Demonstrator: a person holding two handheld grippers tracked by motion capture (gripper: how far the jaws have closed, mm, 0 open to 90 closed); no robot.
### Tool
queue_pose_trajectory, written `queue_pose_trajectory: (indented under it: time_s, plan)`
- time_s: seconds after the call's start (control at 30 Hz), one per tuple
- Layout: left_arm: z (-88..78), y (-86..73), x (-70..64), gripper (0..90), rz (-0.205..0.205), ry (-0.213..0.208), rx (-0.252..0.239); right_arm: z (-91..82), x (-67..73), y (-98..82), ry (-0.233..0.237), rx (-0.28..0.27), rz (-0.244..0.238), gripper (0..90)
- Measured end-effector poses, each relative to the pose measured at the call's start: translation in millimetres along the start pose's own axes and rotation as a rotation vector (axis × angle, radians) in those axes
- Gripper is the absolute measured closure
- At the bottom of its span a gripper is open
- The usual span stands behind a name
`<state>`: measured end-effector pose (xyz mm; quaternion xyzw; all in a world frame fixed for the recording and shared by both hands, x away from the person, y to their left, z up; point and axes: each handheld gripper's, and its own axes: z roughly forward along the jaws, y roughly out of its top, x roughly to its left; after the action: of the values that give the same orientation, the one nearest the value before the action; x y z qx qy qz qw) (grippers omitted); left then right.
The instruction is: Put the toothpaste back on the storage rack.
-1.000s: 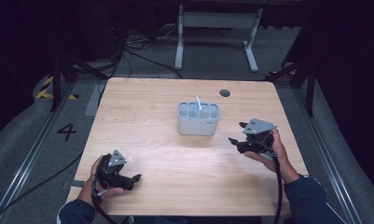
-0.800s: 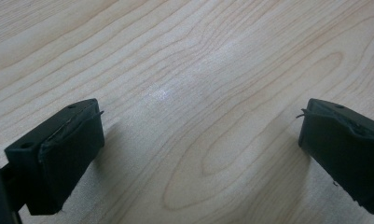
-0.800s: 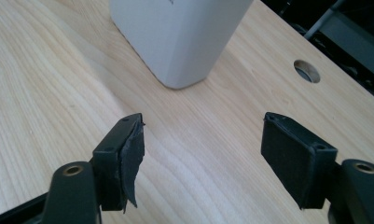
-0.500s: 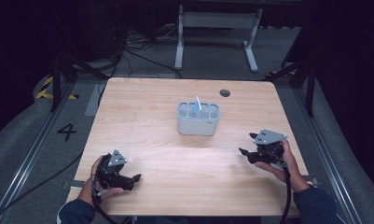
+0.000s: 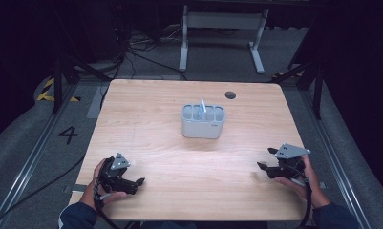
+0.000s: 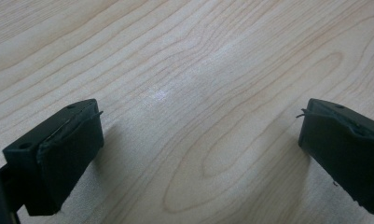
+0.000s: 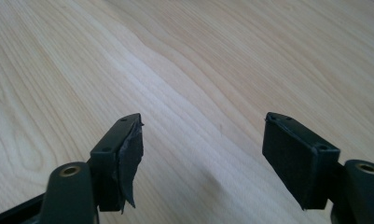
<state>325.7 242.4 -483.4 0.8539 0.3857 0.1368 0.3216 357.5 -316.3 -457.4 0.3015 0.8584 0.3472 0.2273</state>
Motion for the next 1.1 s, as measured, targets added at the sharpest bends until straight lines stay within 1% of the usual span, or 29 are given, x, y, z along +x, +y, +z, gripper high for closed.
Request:
queue_pose_trajectory:
  time_s: [0.03,0.07,0.13,0.17,0.43,0.53,0.63,0.73,0.8,0.9,0.97,1.0,1.1]
  plan:
    - [0.0,0.0,0.0,0.3,0.0,0.0,-0.001,-1.2,-1.6,-4.3,-0.001,-0.005,0.007,28.9]
    - [0.0,0.0,0.0,0.3,0.0,0.0,0.0,-2.6,-2.6,-7.7,0.004,0.002,0.02,28.6]
    - [0.0,0.0,0.0,0.3,0.0,0.0,0.0,-4.3,-4.8,-14.7,-0.005,0.007,0.041,28.1]
    - [0.0,0.0,0.0,0.3,0.0,0.0,0.0,-4.3,-4.8,-14.7,-0.005,0.007,0.041,28.1]
    - [0.0,0.0,0.0,0.3,0.0,0.001,0.0,-12.7,-9.7,-36.2,-0.007,0.011,0.115,28.1]
    - [0.1,0.0,-0.1,0.3,-0.001,0.0,0.0,-13.3,-10.7,-42.3,-0.021,0.021,0.14,27.7]
    - [0.1,0.1,0.0,0.3,-0.001,0.0,0.0,-14.0,-11.1,-48.0,-0.02,0.031,0.169,27.2]
    - [0.2,0.1,-0.1,0.3,-0.003,0.0,0.0,-15.9,-13.2,-53.7,-0.018,0.015,0.201,26.4]
    - [0.2,0.1,-0.2,0.3,-0.003,0.0,0.0,-17.4,-14.6,-58.1,-0.011,0.003,0.23,25.8]
    - [0.4,0.4,0.2,0.2,0.001,0.002,-0.001,-19.4,-15.4,-60.2,-0.017,0.003,0.231,25.5]
    - [0.4,0.7,0.3,0.2,0.0,0.002,0.002,-19.8,-16.2,-61.1,-0.004,0.006,0.236,25.5]
    - [0.0,1.1,0.6,0.2,0.002,0.001,0.008,-20.0,-17.5,-61.7,0.01,0.01,0.245,25.4]
    - [0.3,1.2,0.5,0.2,0.003,0.004,0.007,-20.2,-17.7,-62.0,0.012,0.01,0.243,25.3]
